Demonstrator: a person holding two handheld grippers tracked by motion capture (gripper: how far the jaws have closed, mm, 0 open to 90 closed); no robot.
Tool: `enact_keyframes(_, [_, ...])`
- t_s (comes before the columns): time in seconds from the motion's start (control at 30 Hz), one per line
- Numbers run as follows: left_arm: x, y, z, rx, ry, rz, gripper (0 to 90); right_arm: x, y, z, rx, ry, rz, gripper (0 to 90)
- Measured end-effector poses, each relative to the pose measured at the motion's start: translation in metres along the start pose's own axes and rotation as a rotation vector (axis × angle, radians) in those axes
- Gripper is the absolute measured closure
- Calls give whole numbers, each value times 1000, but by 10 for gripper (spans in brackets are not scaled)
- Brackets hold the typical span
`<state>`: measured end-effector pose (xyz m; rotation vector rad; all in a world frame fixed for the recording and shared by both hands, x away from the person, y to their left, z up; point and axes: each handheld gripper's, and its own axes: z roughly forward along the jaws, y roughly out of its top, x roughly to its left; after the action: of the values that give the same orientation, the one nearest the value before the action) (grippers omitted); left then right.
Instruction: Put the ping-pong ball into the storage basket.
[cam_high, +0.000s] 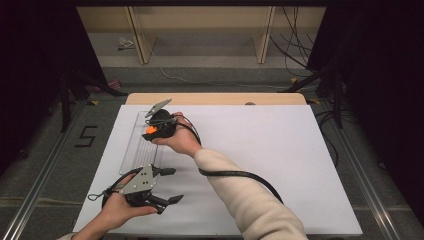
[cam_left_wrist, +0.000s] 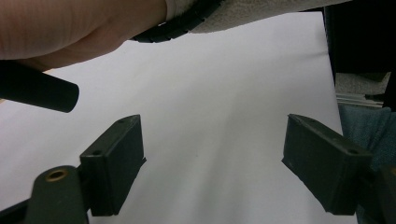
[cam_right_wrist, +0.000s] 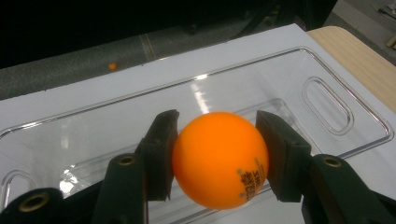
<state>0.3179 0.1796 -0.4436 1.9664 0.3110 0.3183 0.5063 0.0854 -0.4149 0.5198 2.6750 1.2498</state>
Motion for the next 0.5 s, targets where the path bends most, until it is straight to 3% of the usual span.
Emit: enact_keyframes(0.5, [0,0,0,7,-2,5,198,0,0,9,23,-1,-7,511])
